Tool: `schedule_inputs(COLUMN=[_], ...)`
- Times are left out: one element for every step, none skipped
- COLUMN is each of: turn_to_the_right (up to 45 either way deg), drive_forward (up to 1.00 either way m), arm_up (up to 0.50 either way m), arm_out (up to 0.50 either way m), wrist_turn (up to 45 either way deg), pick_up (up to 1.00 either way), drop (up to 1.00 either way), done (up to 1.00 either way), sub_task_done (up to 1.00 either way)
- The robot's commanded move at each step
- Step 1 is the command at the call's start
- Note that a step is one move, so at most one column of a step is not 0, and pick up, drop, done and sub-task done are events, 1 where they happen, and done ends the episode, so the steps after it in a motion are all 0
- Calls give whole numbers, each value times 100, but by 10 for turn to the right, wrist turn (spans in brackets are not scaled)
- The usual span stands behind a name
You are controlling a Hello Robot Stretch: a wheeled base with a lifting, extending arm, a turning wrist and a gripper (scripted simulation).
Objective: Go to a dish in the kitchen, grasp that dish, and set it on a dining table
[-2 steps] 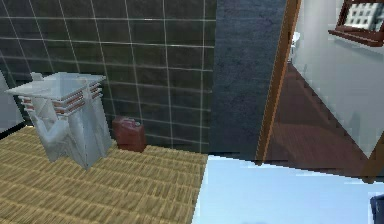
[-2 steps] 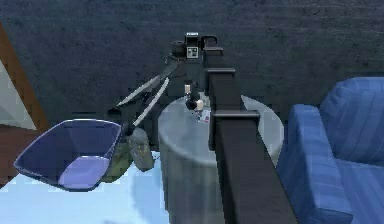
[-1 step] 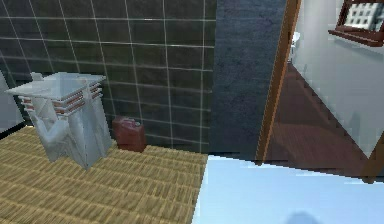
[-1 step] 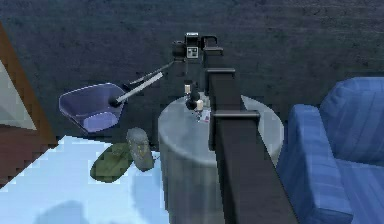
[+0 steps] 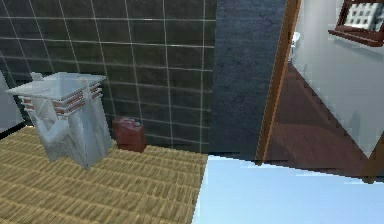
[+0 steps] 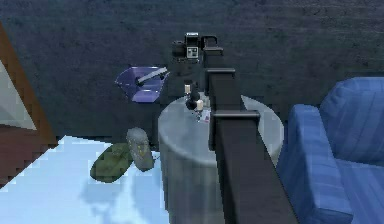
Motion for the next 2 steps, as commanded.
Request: schedule_inputs(turn_to_the_right=[0, 0], drive_forward=[0, 0], arm_up=[0, 0], arm_out=[0, 0], wrist_turn=[450, 450], pick_up=[0, 0], drop=[0, 0], done=[0, 0], sub_task_done=[0, 0])
